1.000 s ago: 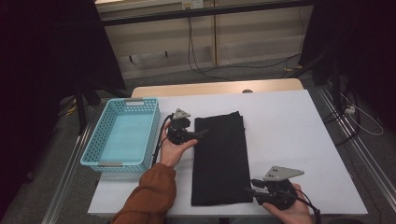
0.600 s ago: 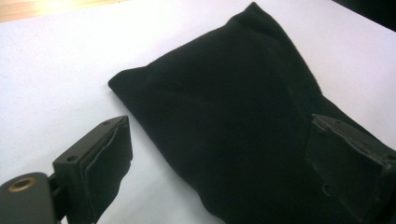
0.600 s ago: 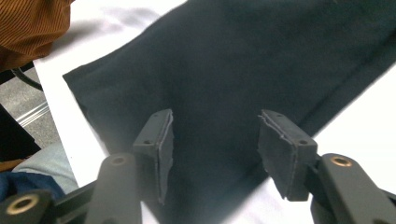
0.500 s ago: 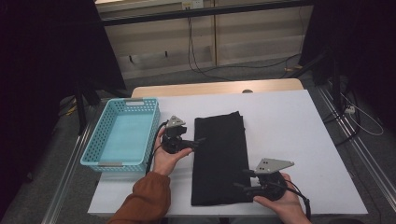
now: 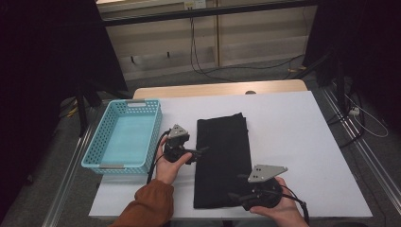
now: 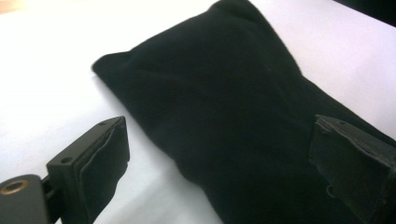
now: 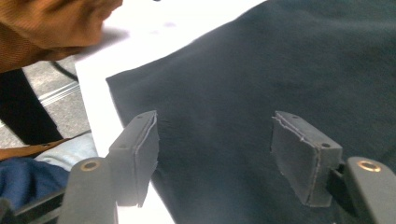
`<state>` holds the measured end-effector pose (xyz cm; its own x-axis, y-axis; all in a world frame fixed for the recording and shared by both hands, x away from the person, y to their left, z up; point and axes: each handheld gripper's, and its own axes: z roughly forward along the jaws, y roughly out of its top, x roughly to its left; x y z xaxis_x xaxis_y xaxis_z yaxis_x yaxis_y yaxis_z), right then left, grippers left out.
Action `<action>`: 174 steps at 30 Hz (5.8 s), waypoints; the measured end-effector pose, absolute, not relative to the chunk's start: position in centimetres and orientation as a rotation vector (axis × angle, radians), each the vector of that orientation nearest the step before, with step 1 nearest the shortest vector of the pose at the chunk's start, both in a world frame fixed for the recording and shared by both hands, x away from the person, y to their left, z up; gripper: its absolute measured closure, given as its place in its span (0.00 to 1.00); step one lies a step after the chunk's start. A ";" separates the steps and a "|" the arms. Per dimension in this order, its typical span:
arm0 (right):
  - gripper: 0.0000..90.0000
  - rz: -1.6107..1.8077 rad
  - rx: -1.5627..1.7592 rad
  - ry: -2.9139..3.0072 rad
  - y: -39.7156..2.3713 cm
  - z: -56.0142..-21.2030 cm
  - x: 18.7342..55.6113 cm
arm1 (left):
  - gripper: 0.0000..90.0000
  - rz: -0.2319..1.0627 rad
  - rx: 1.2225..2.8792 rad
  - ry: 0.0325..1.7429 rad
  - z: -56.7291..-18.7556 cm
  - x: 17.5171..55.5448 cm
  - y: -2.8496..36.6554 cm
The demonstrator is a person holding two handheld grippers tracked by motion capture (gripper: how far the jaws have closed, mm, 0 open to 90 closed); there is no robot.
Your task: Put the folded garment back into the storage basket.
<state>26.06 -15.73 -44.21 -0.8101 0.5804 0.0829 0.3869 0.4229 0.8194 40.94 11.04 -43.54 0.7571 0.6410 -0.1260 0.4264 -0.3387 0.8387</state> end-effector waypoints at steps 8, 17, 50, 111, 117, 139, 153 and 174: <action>0.42 1.352 0.779 2.524 -14.8 -43.8 26.2 | 0.06 0.252 1.987 0.804 -43.7 40.4 11.2; 0.58 1.279 0.635 2.614 -13.3 -43.2 26.6 | 0.06 0.336 1.992 0.808 -43.4 40.3 11.2; 0.77 1.040 0.424 2.701 -11.1 -45.7 26.9 | 0.06 0.369 1.954 0.887 -43.8 41.6 12.0; 0.87 1.113 0.490 2.721 -11.7 -45.7 27.7 | 0.68 0.292 2.027 1.025 -46.5 52.6 7.7; 0.87 1.117 0.492 2.715 -11.7 -45.7 27.7 | 0.83 0.247 2.024 1.017 -46.5 52.4 7.6; 0.90 1.227 0.551 2.667 -12.1 -45.1 27.4 | 0.90 0.235 1.953 1.026 -45.0 52.3 8.0; 0.90 1.335 0.577 2.602 -12.7 -43.9 27.3 | 0.90 0.232 1.934 1.012 -43.0 52.3 7.8; 0.90 1.470 0.553 2.520 -13.5 -41.6 26.6 | 0.91 0.224 1.902 0.982 -39.7 51.8 8.2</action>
